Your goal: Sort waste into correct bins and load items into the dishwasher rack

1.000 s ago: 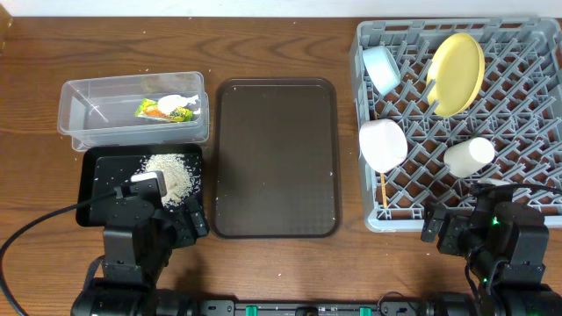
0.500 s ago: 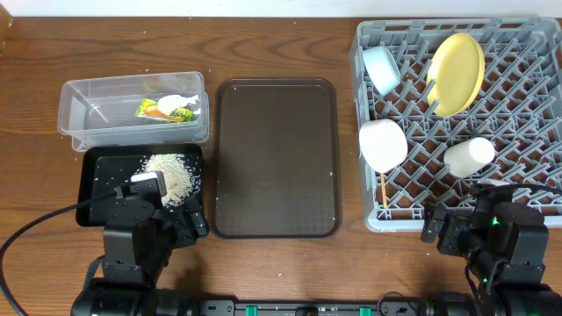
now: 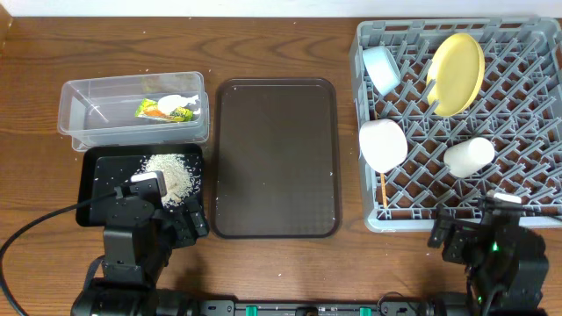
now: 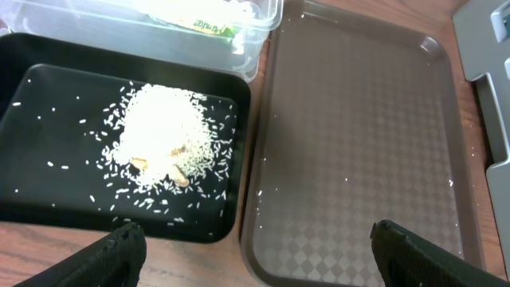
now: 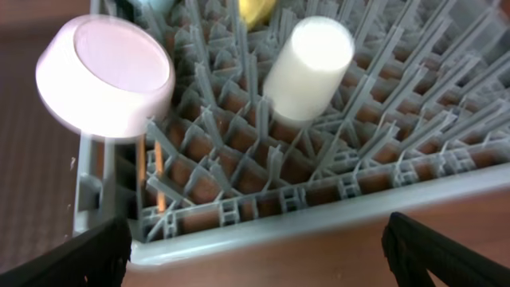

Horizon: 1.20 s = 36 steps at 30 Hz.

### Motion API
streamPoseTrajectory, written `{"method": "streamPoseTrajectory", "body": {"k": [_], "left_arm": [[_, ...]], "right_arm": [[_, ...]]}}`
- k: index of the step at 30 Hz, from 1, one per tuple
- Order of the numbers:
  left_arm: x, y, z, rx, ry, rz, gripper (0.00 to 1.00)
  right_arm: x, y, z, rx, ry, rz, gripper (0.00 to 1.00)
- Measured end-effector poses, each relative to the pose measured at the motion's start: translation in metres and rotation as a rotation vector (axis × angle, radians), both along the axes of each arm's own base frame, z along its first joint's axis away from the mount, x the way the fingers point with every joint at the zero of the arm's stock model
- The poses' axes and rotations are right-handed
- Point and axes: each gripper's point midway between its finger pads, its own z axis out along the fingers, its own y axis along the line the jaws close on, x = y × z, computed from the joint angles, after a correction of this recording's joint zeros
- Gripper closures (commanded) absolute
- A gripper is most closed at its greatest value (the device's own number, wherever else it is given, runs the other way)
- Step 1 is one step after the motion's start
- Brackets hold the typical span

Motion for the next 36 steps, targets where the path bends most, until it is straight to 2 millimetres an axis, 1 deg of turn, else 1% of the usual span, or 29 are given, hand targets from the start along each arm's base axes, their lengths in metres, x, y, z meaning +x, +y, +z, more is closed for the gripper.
{"method": "streamPoseTrajectory", "body": {"k": [5,11,18,20,22,23,36], "left_arm": [[0.0,0.0,0.0,0.001,-0.001,0.001,0.07],[0.0,0.0,0.0,0.002,0.001,0.002,0.07],[0.0,0.001,0.0,0.002,-0.001,0.002,0.07],[0.0,0.001,0.0,0.002,0.0,0.002,0.07],[0.0,0.0,0.0,0.002,0.001,0.002,0.07],[0.0,0.001,0.0,0.002,0.0,0.002,0.07],[0.0,0.0,0.0,0.002,0.001,0.002,0.07]], "right_arm": [[0.015,-0.008,0.01,-0.046,-0.25,-0.028,0.01],[0.034,-0.011,0.007,-0.064,-0.468,-0.047,0.01],[0.056,-0.012,0.003,-0.066,-0.634,-0.058,0.01],[0.06,-0.013,-0.008,-0.066,-0.641,-0.059,0.01],[0.063,-0.012,-0.027,-0.067,-0.608,-0.058,0.01],[0.064,-0.012,-0.031,-0.066,-0.601,-0.056,0.01],[0.064,-0.012,-0.031,-0.067,-0.602,-0.057,0.01]]}}
